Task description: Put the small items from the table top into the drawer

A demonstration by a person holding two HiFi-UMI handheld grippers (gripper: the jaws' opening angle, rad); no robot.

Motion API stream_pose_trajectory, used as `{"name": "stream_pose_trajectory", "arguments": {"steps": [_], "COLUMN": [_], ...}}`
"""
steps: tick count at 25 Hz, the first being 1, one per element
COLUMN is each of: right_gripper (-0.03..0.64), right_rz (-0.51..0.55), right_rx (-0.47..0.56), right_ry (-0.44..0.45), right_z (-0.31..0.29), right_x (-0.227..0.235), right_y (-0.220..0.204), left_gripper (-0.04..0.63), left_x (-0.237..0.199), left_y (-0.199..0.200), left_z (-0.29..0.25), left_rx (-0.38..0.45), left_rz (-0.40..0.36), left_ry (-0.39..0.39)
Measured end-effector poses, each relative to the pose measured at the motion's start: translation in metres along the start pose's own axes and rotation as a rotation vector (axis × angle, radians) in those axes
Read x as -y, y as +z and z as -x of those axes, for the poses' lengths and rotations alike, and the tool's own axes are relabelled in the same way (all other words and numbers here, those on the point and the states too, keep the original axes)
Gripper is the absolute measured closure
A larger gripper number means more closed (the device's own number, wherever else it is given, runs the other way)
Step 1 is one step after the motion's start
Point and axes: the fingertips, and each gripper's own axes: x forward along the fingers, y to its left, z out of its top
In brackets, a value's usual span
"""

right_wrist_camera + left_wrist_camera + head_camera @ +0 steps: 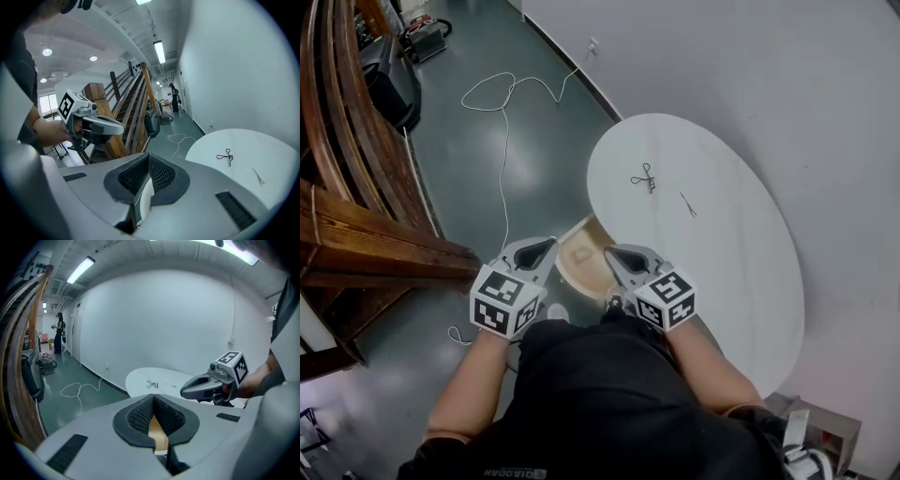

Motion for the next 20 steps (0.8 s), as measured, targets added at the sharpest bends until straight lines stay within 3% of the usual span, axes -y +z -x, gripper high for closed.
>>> {"name": "stream_pose_trajectory", "arguments": {"steps": [13,20], "right_gripper": [0.609,0.609], "right_rz": [-0.045,-0.067], "right_rx": [0.029,-0.034], "right_ry": [-0.147,-0.305], "right_z": [0.042,0.076], "right_x": [0.046,0.127], "right_y": [-0.014,-0.042], "left_gripper": [0.58,0.58], "left_x": [0.035,0.057], "left_y": [0.011,0.006], "left_z": [-0.033,-0.063], "left_rx": [-0.034,-0.122], "left_rz": [-0.086,-0.103], "left_ry": [-0.057,-0.094]}}
